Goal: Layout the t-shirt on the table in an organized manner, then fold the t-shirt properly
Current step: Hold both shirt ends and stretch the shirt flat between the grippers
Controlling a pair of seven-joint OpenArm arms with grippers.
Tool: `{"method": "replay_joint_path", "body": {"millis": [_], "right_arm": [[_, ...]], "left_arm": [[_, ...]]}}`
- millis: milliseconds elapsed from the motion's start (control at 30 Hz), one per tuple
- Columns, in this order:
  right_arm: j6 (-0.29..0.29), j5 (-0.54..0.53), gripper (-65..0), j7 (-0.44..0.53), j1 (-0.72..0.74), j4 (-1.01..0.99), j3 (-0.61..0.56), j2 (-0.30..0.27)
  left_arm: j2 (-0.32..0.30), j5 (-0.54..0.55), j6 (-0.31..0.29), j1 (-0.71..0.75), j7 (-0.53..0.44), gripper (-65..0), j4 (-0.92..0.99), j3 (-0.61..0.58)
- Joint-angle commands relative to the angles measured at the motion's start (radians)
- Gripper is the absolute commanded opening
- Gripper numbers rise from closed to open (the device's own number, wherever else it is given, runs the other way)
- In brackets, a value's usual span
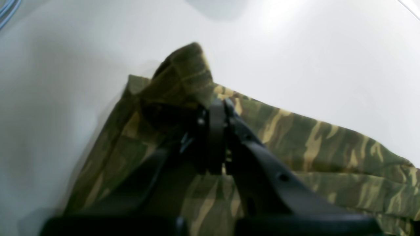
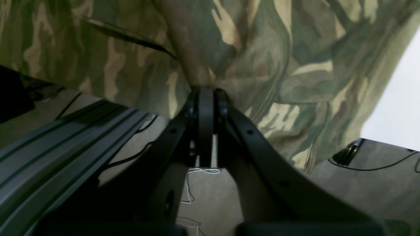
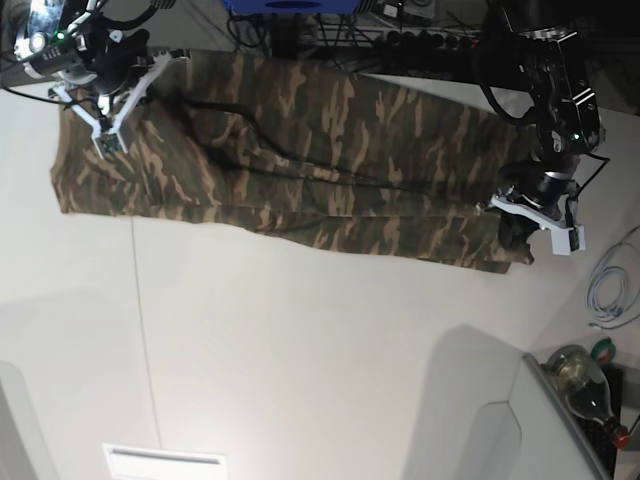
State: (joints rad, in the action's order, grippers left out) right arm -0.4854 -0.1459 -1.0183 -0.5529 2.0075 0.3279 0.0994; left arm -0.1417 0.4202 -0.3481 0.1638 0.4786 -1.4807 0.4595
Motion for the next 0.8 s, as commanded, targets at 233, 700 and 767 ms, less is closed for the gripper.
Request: {"method": "replay_joint_path", "body": {"millis": [233, 700, 767], "right_arm": [[0.007, 0.001, -65.0, 0.011, 0.055, -0.100, 0.003, -0.011], [0.100, 0.001, -64.8, 0.010, 0.100, -0.176, 0.004, -0.011], [0.139, 0.001, -64.8, 0.011, 0.100, -0.176, 0.004, -0.013]], "left_arm": [[-0.012, 0.010, -0.009, -0.010, -0.027, -65.0, 0.035, 0.003], [-0.055, 0.010, -0.003, -0.020, -0.027, -65.0, 0.150, 0.005], [-0.059, 0.010, -0.003, -0.022, -0.027, -65.0, 0.177, 0.005]]}}
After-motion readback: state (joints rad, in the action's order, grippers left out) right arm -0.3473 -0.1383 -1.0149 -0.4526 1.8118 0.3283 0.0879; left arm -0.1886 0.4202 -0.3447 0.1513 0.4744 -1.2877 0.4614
